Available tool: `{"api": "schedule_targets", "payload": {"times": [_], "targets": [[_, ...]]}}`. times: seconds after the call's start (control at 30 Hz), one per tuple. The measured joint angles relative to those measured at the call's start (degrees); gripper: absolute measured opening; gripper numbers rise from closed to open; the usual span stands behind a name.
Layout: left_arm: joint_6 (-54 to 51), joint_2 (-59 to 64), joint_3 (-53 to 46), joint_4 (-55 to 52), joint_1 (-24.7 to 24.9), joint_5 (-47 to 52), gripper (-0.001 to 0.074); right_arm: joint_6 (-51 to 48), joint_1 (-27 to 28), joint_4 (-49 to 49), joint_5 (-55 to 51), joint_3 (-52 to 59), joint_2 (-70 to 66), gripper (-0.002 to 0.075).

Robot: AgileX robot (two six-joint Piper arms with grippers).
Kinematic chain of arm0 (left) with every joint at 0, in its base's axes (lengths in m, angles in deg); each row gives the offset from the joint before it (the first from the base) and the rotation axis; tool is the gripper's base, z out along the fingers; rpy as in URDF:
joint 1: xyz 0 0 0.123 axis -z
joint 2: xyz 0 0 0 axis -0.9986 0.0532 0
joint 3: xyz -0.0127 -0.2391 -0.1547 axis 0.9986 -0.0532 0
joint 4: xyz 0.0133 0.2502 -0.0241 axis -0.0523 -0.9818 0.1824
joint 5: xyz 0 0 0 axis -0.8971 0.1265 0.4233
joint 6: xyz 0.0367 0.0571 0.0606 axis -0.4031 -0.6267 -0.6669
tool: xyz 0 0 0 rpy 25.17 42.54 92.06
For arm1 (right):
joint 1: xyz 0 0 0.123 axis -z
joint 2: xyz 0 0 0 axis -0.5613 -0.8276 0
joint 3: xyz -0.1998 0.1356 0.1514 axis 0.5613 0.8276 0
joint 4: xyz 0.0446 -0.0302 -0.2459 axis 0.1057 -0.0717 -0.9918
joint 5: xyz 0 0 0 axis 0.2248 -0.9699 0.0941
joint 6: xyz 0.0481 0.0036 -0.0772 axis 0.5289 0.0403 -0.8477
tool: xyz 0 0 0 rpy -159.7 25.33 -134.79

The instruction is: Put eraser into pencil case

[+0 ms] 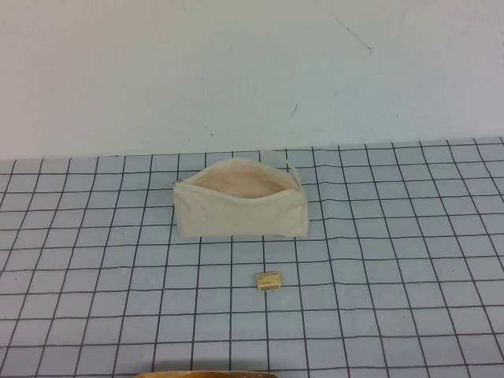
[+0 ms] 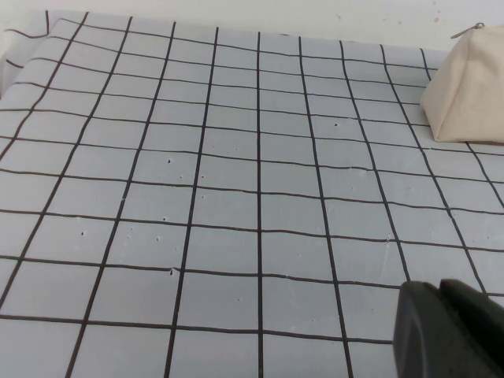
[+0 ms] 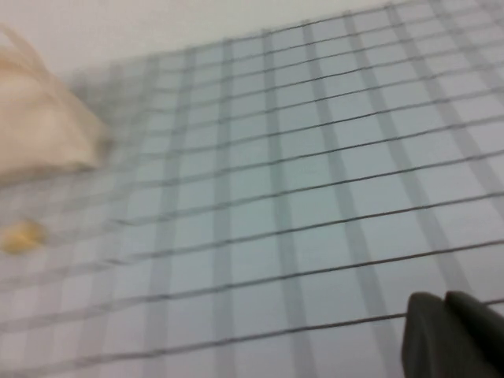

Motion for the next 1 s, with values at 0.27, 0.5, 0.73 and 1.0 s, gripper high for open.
{"api": "schedule_targets", "payload": {"times": [0.27, 0.5, 0.73, 1.0], "targets": [[0.0, 0.0, 0.0, 0.0, 0.0, 0.0, -0.0001, 2.6, 0.0, 30.0, 0.4, 0.0, 0.0, -0.0001], [0.0, 0.0, 0.0, 0.0, 0.0, 0.0, -0.0001, 0.5, 0.0, 32.5, 0.1, 0.0, 0.0, -0.0001], [0.0, 0.0, 0.0, 0.0, 0.0, 0.0, -0.0001, -11.9, 0.0, 32.4, 2.1, -4.6, 0.0, -0.0001], [0.0, 0.0, 0.0, 0.0, 0.0, 0.0, -0.0001, -40.5, 0.0, 27.8, -13.4, -30.6, -17.5, -0.0001]]}}
